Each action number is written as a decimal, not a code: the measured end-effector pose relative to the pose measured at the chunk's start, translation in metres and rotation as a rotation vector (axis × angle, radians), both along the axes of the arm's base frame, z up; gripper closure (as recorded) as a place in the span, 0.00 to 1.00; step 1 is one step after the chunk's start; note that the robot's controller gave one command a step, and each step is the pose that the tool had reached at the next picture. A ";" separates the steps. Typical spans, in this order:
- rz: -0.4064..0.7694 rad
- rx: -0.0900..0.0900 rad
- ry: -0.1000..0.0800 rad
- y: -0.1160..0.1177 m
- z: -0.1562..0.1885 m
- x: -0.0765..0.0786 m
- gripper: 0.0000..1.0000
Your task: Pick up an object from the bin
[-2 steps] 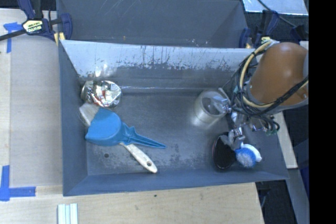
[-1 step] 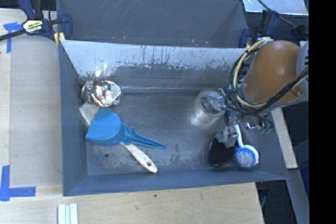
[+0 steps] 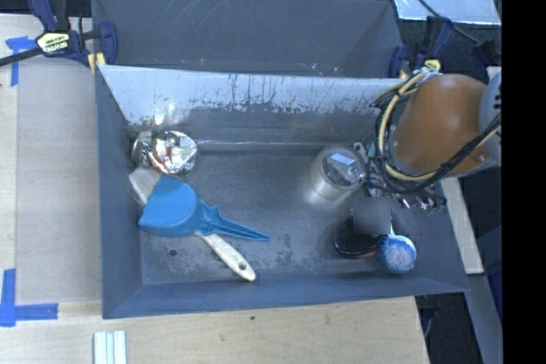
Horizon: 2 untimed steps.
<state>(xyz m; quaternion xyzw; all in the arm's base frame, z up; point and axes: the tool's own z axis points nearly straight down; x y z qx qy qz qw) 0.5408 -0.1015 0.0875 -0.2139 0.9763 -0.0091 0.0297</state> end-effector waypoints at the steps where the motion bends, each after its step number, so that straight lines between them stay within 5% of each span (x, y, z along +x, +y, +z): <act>1: 0.018 0.000 0.019 0.000 0.016 -0.004 0.00; 2: 0.277 -0.020 -0.024 -0.004 -0.005 0.009 0.00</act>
Offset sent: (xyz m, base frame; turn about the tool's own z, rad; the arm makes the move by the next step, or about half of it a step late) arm 0.0013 -0.0056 -0.0175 -0.3189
